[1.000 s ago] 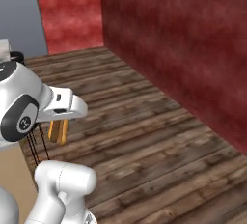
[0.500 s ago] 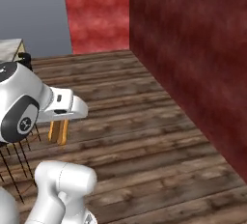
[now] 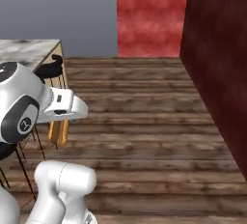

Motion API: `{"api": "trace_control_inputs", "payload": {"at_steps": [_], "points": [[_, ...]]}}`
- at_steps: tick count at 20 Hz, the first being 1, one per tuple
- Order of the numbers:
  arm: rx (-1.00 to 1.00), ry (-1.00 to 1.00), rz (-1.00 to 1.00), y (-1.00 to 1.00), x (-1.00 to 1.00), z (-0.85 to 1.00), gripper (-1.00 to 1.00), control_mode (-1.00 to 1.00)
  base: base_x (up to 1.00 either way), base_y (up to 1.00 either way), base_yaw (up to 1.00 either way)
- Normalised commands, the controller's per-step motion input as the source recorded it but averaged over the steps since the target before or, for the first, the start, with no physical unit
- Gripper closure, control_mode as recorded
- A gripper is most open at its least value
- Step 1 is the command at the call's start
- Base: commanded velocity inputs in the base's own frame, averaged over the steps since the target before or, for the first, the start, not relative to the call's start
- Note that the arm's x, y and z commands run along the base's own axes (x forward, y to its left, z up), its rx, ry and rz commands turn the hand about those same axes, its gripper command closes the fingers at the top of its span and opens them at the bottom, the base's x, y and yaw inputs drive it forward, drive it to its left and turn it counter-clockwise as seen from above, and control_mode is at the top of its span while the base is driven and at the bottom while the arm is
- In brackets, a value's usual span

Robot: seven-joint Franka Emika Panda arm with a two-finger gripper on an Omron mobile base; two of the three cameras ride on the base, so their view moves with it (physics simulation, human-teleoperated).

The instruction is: Move the hot dog bun to the plate on the dining table and place the condiment next to that plate. Then navigate to the fridge and take the sausage and place it on the plate as well.

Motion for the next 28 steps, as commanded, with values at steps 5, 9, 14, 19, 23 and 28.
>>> {"api": "trace_control_inputs", "payload": {"at_steps": [5,9,14,19,23,28], "points": [[0.0,0.0,0.0,0.0,0.0,0.0,1.0,1.0,1.0,-0.21,0.56],[0.0,0.0,0.0,0.0,0.0,0.0,1.0,1.0,1.0,-0.23,0.58],[0.0,0.0,0.0,0.0,0.0,0.0,1.0,1.0,0.97,-0.5,0.5],[0.0,0.0,0.0,0.0,0.0,0.0,1.0,1.0,0.95,-0.48,0.5],[0.0,0.0,0.0,0.0,0.0,0.0,1.0,1.0,0.93,-0.45,0.53],[0.0,0.0,0.0,0.0,0.0,0.0,1.0,1.0,0.93,-0.25,0.58]]}}
